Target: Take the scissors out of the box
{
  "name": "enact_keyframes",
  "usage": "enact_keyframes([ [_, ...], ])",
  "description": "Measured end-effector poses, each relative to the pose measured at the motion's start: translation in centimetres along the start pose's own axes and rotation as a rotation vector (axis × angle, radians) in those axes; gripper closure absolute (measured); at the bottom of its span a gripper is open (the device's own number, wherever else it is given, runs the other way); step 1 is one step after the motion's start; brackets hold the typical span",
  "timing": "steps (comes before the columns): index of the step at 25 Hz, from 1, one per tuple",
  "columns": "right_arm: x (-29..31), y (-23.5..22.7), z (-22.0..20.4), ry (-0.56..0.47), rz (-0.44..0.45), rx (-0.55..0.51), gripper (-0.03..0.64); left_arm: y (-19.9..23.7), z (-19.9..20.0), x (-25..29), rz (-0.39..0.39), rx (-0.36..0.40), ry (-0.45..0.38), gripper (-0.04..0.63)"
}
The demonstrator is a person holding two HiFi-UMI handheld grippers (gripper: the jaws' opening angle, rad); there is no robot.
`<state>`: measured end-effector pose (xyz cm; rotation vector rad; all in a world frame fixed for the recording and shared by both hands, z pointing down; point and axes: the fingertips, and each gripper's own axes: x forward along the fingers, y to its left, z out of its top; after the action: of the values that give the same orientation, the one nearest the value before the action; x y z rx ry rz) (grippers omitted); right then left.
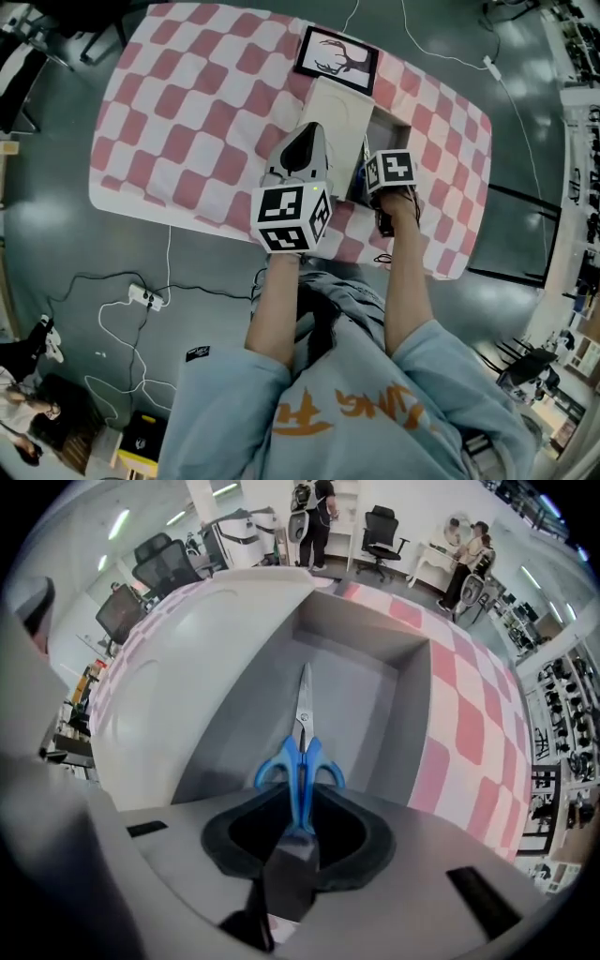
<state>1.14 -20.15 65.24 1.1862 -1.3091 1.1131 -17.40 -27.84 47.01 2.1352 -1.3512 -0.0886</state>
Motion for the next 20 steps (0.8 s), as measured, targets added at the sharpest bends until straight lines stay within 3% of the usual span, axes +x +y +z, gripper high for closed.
enact_keyframes([
  [11, -3.0, -1.4, 0.7, -0.188, 0.054, 0.088, 0.542, -2.7, 0.3, 0.7, -0.049, 0.069, 0.020, 0.578],
  [20, -7.6, -1.8, 3.3, -0.457, 0.112, 0.063, 0.541, -4.1, 1.8, 0.4, -0.065, 0.149, 0.012, 0.578],
])
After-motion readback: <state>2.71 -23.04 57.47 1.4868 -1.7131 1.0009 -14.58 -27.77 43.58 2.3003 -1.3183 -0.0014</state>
